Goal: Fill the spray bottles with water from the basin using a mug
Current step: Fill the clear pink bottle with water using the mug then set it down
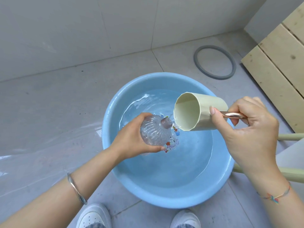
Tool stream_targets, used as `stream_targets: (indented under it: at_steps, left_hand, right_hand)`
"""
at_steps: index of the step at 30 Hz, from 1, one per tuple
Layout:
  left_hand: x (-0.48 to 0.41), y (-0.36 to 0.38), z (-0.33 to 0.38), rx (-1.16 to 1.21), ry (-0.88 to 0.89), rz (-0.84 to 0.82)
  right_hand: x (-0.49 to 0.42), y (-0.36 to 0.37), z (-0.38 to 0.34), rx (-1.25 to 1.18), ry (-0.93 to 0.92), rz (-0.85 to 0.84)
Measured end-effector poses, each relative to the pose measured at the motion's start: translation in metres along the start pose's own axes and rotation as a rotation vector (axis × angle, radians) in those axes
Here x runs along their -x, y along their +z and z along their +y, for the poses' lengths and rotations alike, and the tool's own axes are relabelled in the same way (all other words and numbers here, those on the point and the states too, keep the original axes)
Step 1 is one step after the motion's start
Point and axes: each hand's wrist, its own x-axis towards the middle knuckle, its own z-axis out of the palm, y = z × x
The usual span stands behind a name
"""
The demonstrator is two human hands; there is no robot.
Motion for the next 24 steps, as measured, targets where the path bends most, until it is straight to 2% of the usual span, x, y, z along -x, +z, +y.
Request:
stream_targets:
  at_steps: [24]
  left_hand:
    - [-0.001, 0.002, -0.004, -0.008, 0.001, 0.012]
  right_hand:
    - [-0.004, 0.005, -0.011, 0.186, -0.257, 0.017]
